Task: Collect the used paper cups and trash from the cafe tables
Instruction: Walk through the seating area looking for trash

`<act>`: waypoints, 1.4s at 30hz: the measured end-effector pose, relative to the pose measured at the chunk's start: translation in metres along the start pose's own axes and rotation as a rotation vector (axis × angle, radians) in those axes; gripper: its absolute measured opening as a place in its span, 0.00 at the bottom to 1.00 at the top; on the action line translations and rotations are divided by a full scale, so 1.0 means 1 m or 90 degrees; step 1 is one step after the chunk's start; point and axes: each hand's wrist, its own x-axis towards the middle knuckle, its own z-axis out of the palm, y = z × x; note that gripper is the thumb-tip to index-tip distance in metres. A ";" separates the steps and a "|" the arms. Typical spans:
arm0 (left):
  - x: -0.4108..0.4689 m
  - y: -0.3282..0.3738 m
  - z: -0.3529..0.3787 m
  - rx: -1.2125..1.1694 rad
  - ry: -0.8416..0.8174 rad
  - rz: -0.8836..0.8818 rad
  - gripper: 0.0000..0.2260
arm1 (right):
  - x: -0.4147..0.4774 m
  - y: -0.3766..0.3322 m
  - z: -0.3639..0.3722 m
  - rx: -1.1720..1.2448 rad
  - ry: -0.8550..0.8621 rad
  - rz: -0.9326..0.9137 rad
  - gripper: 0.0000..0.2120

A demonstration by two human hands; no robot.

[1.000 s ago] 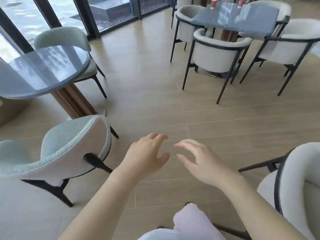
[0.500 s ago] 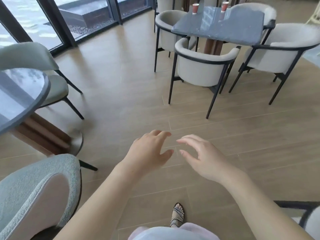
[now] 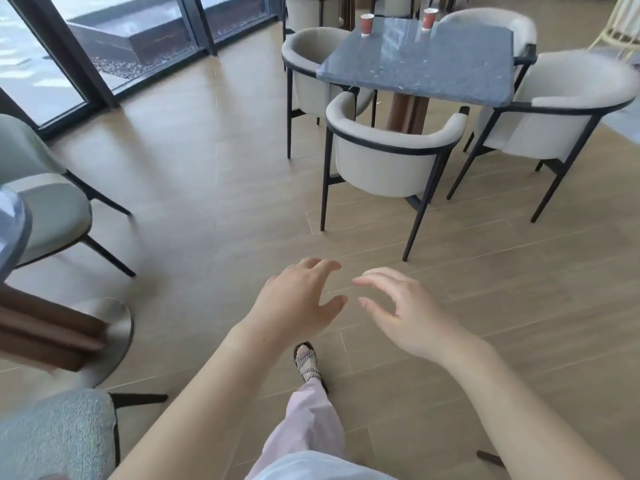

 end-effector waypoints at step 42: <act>0.702 -0.374 -0.206 -0.060 -0.011 -0.180 0.21 | 0.852 0.128 -0.070 -0.002 -0.153 -0.064 0.13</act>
